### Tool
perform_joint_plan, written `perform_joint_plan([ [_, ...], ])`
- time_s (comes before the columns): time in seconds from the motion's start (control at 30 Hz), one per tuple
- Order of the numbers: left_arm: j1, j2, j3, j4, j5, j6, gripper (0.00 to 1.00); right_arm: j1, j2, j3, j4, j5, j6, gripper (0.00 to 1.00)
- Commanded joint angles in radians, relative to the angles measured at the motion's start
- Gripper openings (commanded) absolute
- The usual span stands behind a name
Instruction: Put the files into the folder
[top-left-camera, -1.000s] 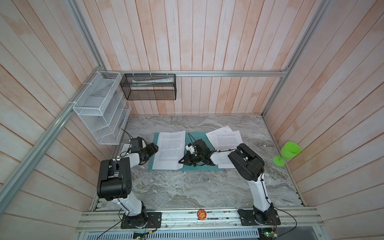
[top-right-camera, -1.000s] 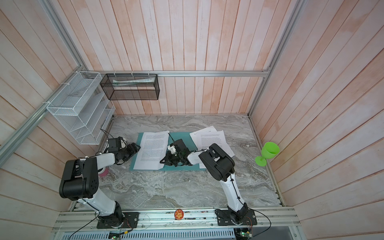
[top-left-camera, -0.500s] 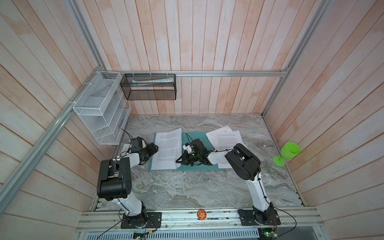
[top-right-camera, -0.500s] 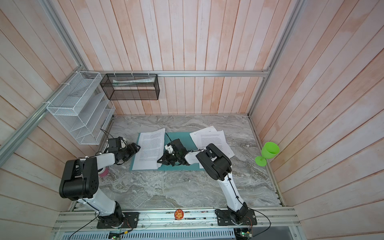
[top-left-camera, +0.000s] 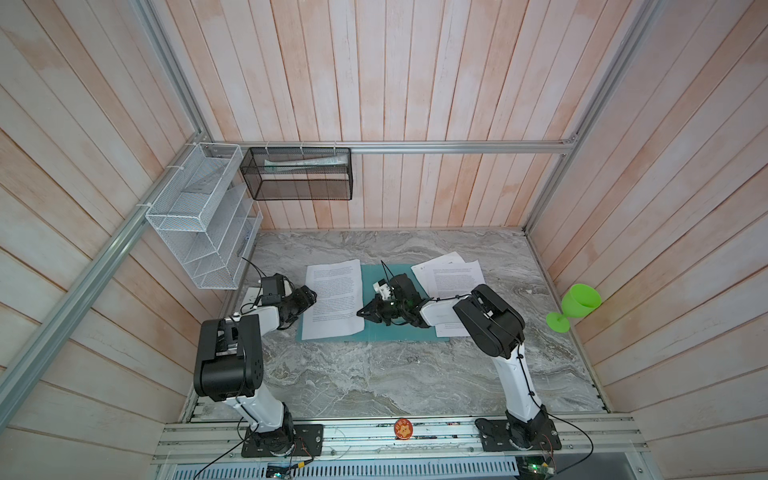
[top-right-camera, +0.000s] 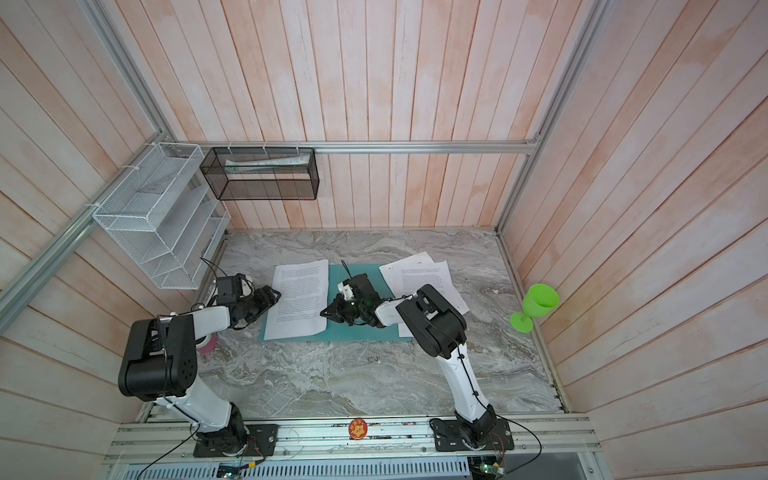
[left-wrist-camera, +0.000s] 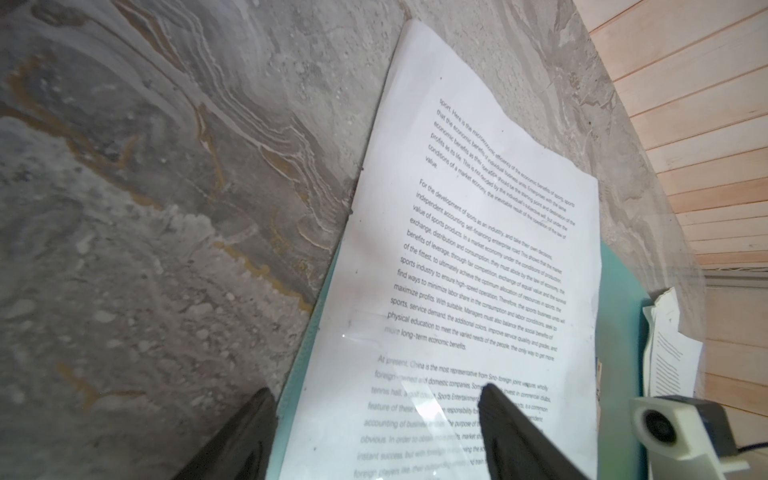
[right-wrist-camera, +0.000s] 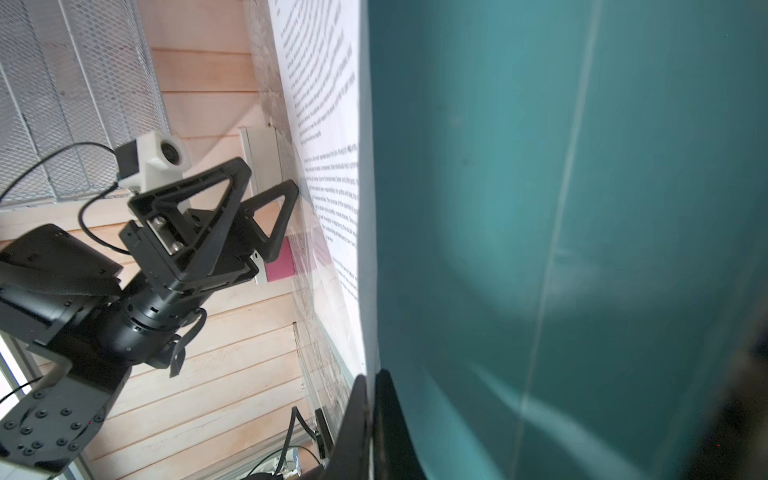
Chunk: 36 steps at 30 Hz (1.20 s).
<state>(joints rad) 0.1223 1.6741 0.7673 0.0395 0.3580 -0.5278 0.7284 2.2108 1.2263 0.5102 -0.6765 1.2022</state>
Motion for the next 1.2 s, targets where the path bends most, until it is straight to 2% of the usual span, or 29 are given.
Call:
perform_joint_plan([
  [0.0, -0.01, 0.037, -0.039, -0.084, -0.002, -0.017, 0.79, -0.016, -0.046, -0.008, 0.036, 0.019, 0.007, 0.0],
  [0.17, -0.01, 0.042, -0.032, -0.085, -0.002, -0.018, 0.79, -0.009, -0.032, -0.01, 0.027, -0.003, 0.01, 0.0],
  [0.53, -0.009, 0.044, -0.034, -0.078, -0.004, -0.018, 0.79, 0.047, -0.075, -0.137, 0.055, 0.007, 0.022, 0.0],
  [1.17, -0.009, 0.041, -0.039, -0.069, -0.005, -0.023, 0.78, 0.106, 0.035, -0.014, 0.055, -0.046, 0.067, 0.0],
])
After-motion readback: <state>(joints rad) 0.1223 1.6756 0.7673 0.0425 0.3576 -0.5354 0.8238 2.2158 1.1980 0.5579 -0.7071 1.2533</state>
